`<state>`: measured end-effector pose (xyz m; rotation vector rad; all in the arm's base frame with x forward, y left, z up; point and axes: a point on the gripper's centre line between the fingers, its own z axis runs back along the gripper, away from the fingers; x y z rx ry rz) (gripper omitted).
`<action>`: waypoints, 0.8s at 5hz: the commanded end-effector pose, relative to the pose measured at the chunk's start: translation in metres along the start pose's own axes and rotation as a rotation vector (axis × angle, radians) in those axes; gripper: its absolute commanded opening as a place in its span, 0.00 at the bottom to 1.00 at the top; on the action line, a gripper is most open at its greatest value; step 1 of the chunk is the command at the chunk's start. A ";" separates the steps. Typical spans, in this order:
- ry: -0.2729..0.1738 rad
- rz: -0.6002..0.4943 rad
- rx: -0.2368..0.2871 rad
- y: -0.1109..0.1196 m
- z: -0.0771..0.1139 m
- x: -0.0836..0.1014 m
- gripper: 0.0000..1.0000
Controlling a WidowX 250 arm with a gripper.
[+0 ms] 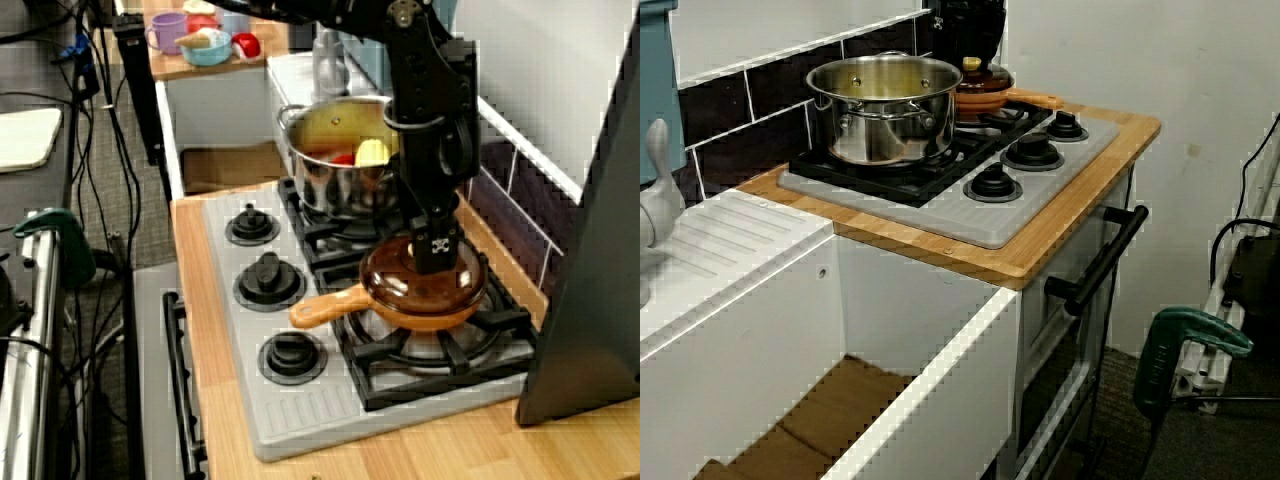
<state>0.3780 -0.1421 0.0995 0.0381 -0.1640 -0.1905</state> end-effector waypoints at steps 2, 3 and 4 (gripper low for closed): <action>-0.046 0.007 0.003 -0.006 0.014 0.005 1.00; -0.043 0.004 0.003 -0.007 0.012 0.004 1.00; -0.036 0.003 0.008 -0.007 0.006 0.002 1.00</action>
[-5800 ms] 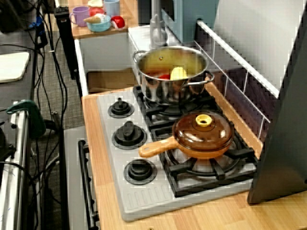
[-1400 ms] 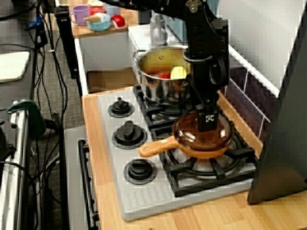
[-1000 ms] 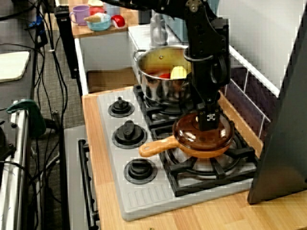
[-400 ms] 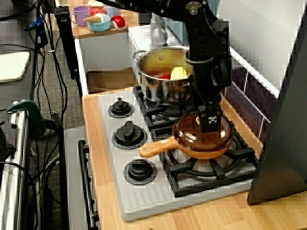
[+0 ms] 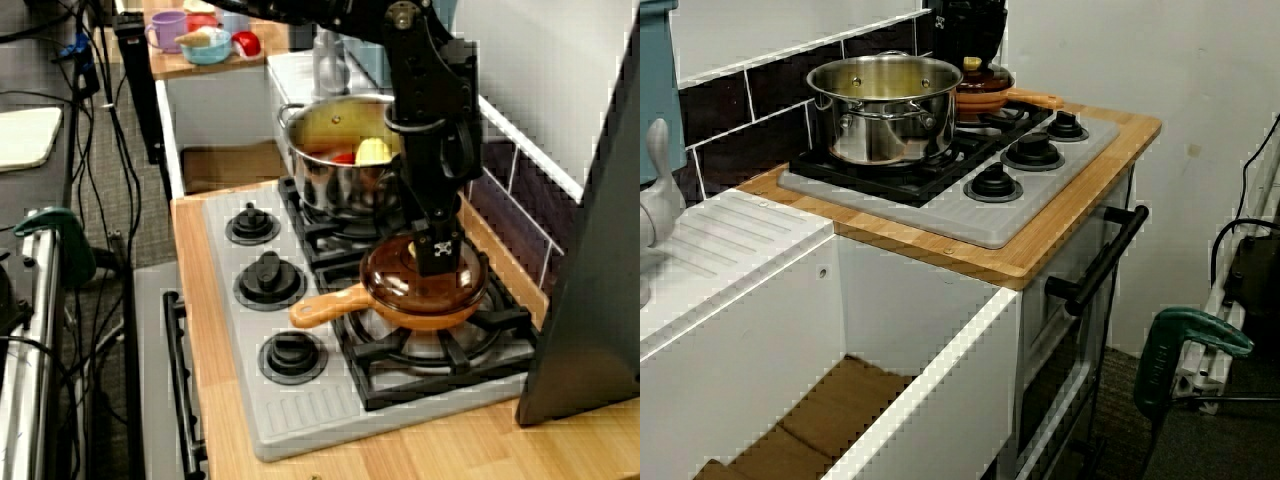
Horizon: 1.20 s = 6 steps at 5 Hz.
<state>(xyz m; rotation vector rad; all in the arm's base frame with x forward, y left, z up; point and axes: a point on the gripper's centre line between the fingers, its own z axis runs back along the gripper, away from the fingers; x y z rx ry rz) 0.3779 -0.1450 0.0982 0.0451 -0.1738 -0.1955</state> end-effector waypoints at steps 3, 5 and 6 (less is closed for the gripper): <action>-0.014 0.007 -0.014 -0.003 0.008 0.004 0.00; -0.001 0.002 -0.019 -0.001 0.018 0.005 0.00; -0.011 0.008 -0.044 -0.001 0.035 0.002 0.00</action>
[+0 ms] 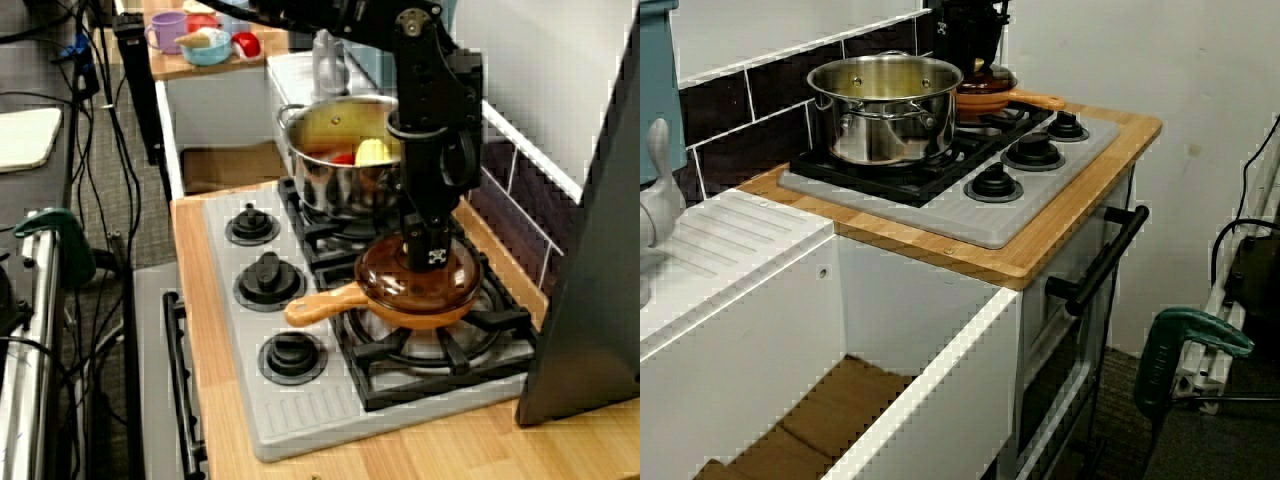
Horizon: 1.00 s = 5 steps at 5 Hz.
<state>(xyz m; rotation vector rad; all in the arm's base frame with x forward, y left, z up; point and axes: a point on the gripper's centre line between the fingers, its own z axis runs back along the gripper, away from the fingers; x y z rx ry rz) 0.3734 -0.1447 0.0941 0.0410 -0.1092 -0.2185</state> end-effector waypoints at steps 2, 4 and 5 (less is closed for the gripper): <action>-0.129 0.067 -0.073 0.001 0.083 -0.006 0.00; -0.159 0.083 -0.094 0.007 0.110 -0.014 0.00; -0.165 0.097 -0.093 0.012 0.118 -0.018 0.00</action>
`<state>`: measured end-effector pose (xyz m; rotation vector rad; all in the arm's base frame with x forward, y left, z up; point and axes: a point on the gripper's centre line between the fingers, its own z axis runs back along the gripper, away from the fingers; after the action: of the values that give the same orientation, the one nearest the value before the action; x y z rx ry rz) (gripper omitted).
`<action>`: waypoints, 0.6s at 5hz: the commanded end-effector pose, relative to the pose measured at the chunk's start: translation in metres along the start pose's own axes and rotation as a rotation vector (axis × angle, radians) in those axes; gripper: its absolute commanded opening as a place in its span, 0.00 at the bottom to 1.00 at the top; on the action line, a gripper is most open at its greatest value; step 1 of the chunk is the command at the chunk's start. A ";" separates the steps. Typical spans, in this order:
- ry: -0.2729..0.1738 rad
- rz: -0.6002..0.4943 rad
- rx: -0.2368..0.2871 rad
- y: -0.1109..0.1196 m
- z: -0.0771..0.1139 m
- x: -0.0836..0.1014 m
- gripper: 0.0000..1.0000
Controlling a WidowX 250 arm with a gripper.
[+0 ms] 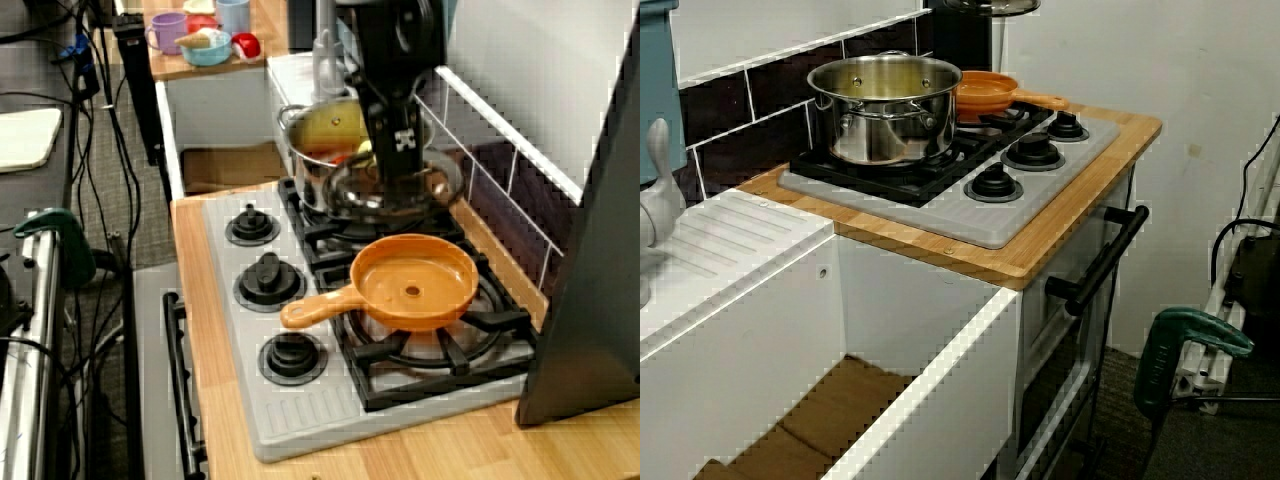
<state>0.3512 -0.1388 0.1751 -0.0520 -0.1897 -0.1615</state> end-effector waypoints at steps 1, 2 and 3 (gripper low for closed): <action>-0.096 0.064 0.000 0.018 0.043 -0.003 0.00; -0.112 0.099 0.027 0.032 0.046 -0.004 0.00; -0.116 0.142 0.042 0.052 0.049 -0.005 0.00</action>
<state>0.3529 -0.0850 0.1907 -0.0145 -0.2254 -0.0317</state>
